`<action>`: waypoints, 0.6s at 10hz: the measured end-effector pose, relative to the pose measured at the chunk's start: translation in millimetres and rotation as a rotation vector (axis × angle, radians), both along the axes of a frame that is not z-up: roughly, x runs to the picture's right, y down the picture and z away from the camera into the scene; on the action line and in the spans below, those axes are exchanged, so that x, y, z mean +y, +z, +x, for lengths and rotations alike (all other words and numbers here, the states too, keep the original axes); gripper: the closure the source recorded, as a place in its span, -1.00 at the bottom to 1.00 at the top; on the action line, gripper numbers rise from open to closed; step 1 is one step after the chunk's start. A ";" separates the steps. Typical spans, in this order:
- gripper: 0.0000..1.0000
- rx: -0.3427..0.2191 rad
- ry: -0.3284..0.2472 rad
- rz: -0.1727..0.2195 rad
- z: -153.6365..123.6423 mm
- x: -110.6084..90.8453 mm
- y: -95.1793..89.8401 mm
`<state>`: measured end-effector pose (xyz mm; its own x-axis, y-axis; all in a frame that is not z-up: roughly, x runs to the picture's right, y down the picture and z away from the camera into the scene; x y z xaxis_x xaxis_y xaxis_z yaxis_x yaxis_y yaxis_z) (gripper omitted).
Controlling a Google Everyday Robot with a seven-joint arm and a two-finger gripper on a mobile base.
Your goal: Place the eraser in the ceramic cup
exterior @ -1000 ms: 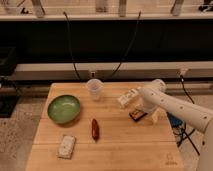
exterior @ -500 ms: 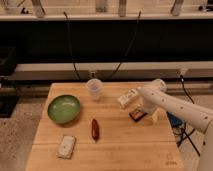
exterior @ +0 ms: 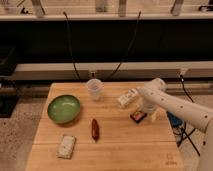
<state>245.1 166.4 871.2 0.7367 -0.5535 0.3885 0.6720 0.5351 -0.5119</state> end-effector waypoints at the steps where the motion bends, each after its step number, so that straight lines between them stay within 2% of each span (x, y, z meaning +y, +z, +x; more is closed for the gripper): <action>1: -0.60 -0.005 -0.008 -0.009 -2.5 -1.7 -1.4; 6: -0.60 -0.042 0.006 -0.036 -4.3 -5.8 1.5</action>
